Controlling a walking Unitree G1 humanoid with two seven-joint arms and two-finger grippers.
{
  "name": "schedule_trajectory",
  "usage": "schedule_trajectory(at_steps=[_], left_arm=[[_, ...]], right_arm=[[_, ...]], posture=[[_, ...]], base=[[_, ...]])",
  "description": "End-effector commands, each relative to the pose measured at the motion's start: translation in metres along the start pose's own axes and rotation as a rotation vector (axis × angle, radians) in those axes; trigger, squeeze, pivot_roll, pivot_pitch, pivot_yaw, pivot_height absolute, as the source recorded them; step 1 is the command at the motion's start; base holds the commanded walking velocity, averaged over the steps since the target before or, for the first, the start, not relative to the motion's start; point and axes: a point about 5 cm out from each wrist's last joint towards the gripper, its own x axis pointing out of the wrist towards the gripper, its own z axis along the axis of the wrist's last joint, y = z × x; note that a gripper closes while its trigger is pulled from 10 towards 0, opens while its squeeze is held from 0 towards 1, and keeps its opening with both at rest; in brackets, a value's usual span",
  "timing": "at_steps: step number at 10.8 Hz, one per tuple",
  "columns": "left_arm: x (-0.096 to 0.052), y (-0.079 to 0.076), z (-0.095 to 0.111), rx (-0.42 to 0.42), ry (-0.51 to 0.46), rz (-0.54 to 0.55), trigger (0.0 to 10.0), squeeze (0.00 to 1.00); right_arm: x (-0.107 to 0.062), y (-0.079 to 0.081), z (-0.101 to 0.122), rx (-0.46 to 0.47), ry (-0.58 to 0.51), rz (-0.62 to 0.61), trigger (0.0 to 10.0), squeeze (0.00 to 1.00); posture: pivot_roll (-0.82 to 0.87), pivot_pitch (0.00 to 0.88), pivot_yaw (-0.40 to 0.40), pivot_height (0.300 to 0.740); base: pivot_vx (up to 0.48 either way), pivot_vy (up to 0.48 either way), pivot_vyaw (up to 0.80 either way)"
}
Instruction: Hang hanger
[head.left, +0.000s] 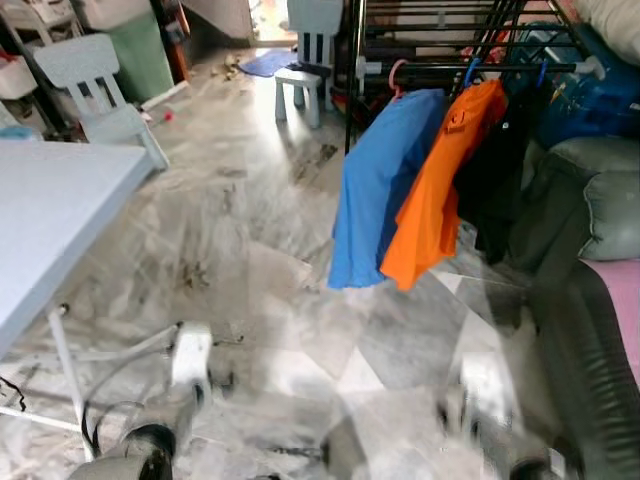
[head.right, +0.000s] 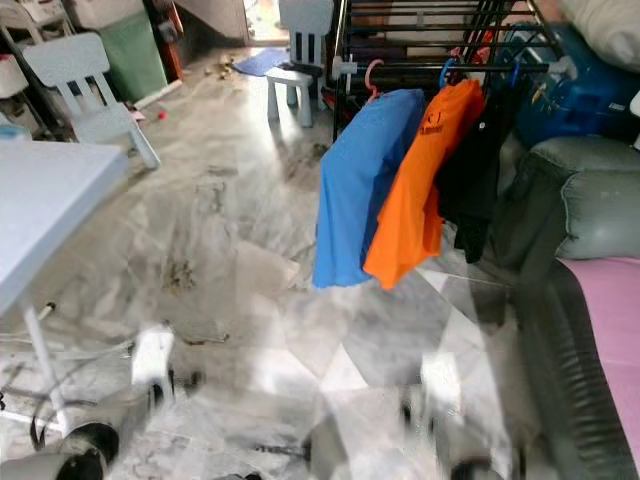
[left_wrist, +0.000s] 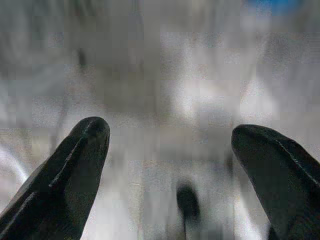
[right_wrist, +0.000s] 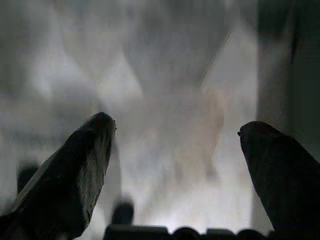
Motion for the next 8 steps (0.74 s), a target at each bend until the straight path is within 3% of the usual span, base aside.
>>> schedule_trajectory(at_steps=[1,2,3,4,5,6,7,8], left_arm=[[0.002,-0.001,0.041,0.013,-0.165,-0.025,10.0,0.0],[0.001,-0.006,0.064,0.06,-0.272,-0.044,10.0,0.0],[-0.005,-0.02,0.087,0.087,-0.44,-0.124,10.0,0.0],[-0.015,-0.026,0.083,0.1,-0.546,-0.192,10.0,0.0],[-0.028,-0.028,0.08,0.109,-0.615,-0.2,10.0,0.0],[-0.044,-0.033,0.078,0.184,-0.674,-0.205,10.0,0.0],[-0.056,-0.035,0.083,0.298,-0.758,-0.207,10.0,0.0],[-0.069,-0.034,0.088,0.3,-0.808,-0.173,10.0,0.0]], right_arm=[[0.002,0.005,0.04,-0.003,-0.153,0.032,10.0,0.0],[0.001,0.009,0.073,0.03,-0.264,0.073,10.0,0.0],[-0.004,0.015,0.111,0.047,-0.405,0.123,10.0,0.0],[-0.015,0.016,0.126,-0.03,-0.541,0.121,10.0,0.0],[-0.023,0.012,0.127,-0.002,-0.579,0.117,10.0,0.0],[-0.033,0.008,0.124,-0.019,-0.594,0.129,10.0,0.0],[-0.039,0.007,0.123,-0.138,-0.638,0.069,10.0,0.0],[-0.05,0.014,0.119,-0.116,-0.658,0.148,10.0,0.0]], posture=[[-0.06,0.0,0.036,0.74],[-0.07,0.0,0.033,0.74],[-0.08,0.0,0.023,0.74],[-0.09,0.024,0.023,0.74],[-0.08,0.037,0.021,0.74],[-0.07,0.057,0.021,0.74],[-0.08,0.069,0.029,0.74],[-0.08,0.073,0.035,0.74]], base=[[0.0,0.0,0.0],[0.0,0.0,0.0],[0.0,0.0,0.0],[0.0,0.0,0.0],[0.0,0.0,0.0],[0.0,0.0,0.0],[0.0,0.0,0.0],[0.0,0.0,0.0]])
